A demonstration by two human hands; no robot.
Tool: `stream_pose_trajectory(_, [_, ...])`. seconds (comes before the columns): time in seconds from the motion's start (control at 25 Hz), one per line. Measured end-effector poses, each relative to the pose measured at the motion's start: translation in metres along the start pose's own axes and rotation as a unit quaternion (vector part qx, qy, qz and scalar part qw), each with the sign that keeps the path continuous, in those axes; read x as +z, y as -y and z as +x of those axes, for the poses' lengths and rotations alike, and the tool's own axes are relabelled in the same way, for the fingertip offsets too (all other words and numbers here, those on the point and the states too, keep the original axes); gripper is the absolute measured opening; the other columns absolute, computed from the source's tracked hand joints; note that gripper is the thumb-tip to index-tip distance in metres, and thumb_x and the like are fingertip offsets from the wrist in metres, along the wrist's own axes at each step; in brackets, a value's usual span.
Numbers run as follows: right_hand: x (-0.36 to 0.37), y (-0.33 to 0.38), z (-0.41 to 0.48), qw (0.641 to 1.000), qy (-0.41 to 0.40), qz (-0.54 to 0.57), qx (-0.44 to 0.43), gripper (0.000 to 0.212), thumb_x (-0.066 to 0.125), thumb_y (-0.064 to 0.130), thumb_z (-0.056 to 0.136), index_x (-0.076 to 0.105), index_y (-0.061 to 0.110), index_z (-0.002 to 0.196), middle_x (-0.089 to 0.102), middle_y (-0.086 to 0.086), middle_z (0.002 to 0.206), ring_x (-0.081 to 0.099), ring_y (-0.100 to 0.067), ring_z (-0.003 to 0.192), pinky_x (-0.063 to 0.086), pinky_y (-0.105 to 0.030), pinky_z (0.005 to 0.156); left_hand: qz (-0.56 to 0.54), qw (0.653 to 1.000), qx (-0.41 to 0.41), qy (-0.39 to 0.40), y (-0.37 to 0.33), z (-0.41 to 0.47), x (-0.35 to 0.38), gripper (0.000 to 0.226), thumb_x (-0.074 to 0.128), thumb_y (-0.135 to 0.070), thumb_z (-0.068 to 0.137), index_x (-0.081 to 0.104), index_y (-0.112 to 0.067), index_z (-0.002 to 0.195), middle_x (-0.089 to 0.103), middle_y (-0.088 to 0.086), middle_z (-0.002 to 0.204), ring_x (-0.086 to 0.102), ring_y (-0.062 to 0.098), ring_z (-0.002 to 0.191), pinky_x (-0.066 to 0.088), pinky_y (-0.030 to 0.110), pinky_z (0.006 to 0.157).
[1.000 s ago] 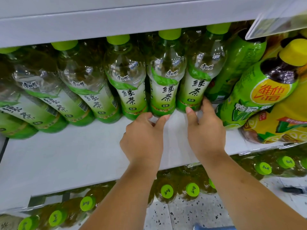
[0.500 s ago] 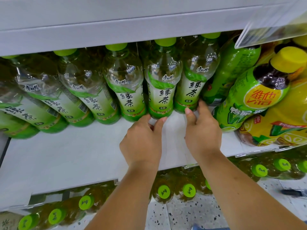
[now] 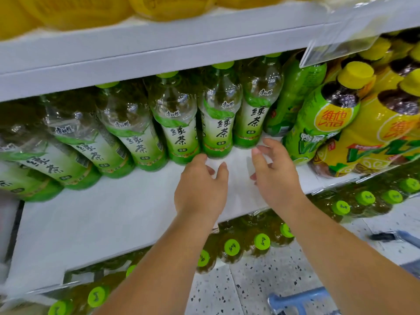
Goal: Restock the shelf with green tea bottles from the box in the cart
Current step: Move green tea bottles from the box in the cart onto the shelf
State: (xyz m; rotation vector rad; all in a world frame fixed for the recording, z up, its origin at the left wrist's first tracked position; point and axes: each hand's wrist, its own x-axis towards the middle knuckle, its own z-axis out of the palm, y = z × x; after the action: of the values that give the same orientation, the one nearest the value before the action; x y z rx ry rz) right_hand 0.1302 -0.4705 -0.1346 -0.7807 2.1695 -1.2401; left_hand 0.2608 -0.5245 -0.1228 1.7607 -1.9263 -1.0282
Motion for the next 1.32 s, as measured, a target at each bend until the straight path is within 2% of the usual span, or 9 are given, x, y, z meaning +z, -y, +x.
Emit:
stream_pose_trajectory(0.16, [-0.014, 0.005, -0.025, 0.995, -0.007, 0.080, 0.062, 0.027, 0.056, 0.019, 0.101, 0.056, 0.028, 0.127, 0.067, 0.004, 0.111, 0.063, 0.003, 0.072, 0.049, -0.011, 0.060, -0.091, 0.990, 0.014, 0.111, 0.009, -0.017, -0.024, 0.065, 0.063, -0.051, 0.092, 0.040, -0.029, 0.149, 0.056, -0.014, 0.127, 0.058, 0.008, 0.109, 0.051, 0.033, 0.093])
stream_pose_trajectory(0.28, [-0.026, 0.020, -0.056, 0.993, -0.004, 0.082, 0.084, 0.024, 0.057, 0.024, 0.101, 0.061, 0.025, 0.124, 0.067, 0.008, 0.108, 0.061, 0.003, 0.087, 0.042, -0.001, 0.060, -0.109, 0.980, 0.005, 0.164, 0.020, -0.041, -0.049, 0.057, 0.062, -0.053, 0.093, 0.047, -0.033, 0.144, 0.055, -0.017, 0.131, 0.057, 0.005, 0.114, 0.047, 0.029, 0.095])
stream_pose_trajectory(0.4, [-0.043, 0.042, -0.092, 0.994, 0.017, 0.007, 0.107, 0.032, 0.054, 0.036, 0.102, 0.059, 0.024, 0.132, 0.062, 0.007, 0.114, 0.060, -0.008, 0.095, 0.041, -0.011, 0.072, -0.131, 0.974, -0.025, 0.183, 0.023, -0.068, -0.079, 0.043, 0.057, -0.050, 0.096, 0.061, -0.028, 0.134, 0.060, -0.015, 0.129, 0.056, 0.006, 0.114, 0.041, 0.026, 0.096])
stream_pose_trajectory(0.52, [-0.060, 0.057, -0.138, 0.991, 0.046, -0.025, 0.120, 0.043, 0.049, 0.038, 0.104, 0.053, 0.020, 0.143, 0.056, 0.007, 0.125, 0.053, -0.009, 0.111, 0.036, -0.023, 0.091, -0.131, 0.963, -0.062, 0.226, 0.024, -0.104, -0.108, 0.049, 0.053, -0.053, 0.097, 0.056, -0.025, 0.138, 0.057, -0.011, 0.131, 0.054, 0.010, 0.115, 0.042, 0.032, 0.099])
stream_pose_trajectory(0.72, [-0.084, 0.064, -0.218, 0.983, 0.068, -0.015, 0.169, 0.048, 0.047, 0.037, 0.106, 0.043, 0.020, 0.150, 0.049, -0.002, 0.148, 0.050, -0.014, 0.125, 0.037, -0.028, 0.094, -0.120, 0.941, -0.041, 0.313, 0.022, -0.154, -0.147, 0.054, 0.047, -0.060, 0.098, 0.052, -0.026, 0.140, 0.058, -0.009, 0.135, 0.056, 0.010, 0.120, 0.045, 0.040, 0.107])
stream_pose_trajectory(0.84, [-0.103, 0.068, -0.257, 0.978, 0.069, 0.001, 0.199, 0.048, 0.045, 0.040, 0.106, 0.040, 0.025, 0.151, 0.046, -0.002, 0.150, 0.048, -0.017, 0.128, 0.040, -0.034, 0.101, -0.099, 0.932, -0.027, 0.348, 0.017, -0.181, -0.166, 0.058, 0.046, -0.064, 0.095, 0.050, -0.031, 0.142, 0.056, -0.009, 0.139, 0.054, 0.012, 0.125, 0.043, 0.045, 0.109])
stream_pose_trajectory(0.92, [-0.118, 0.075, -0.283, 0.976, 0.061, 0.014, 0.210, 0.049, 0.044, 0.042, 0.106, 0.039, 0.027, 0.152, 0.043, 0.003, 0.150, 0.046, -0.016, 0.132, 0.040, -0.034, 0.101, -0.099, 0.925, -0.009, 0.367, 0.011, -0.202, -0.175, 0.056, 0.045, -0.063, 0.096, 0.050, -0.032, 0.142, 0.055, -0.010, 0.139, 0.054, 0.011, 0.126, 0.044, 0.040, 0.107])
stream_pose_trajectory(1.16, [-0.169, 0.081, -0.350, 0.974, 0.027, 0.000, 0.227, 0.049, 0.041, 0.039, 0.108, 0.037, 0.023, 0.154, 0.046, 0.003, 0.145, 0.045, -0.009, 0.123, 0.034, -0.028, 0.098, -0.055, 0.910, 0.059, 0.407, -0.010, -0.253, -0.179, 0.049, 0.045, -0.054, 0.102, 0.049, -0.027, 0.143, 0.052, -0.014, 0.134, 0.048, 0.005, 0.115, 0.036, 0.018, 0.079])
stream_pose_trajectory(1.32, [-0.224, 0.071, -0.388, 0.970, -0.036, -0.016, 0.239, 0.048, 0.041, 0.037, 0.108, 0.039, 0.020, 0.152, 0.047, 0.001, 0.150, 0.047, -0.014, 0.133, 0.035, -0.027, 0.104, -0.043, 0.883, 0.095, 0.457, -0.040, -0.284, -0.156, 0.052, 0.049, -0.050, 0.102, 0.048, -0.022, 0.146, 0.053, -0.006, 0.141, 0.049, 0.005, 0.115, 0.035, 0.020, 0.085])
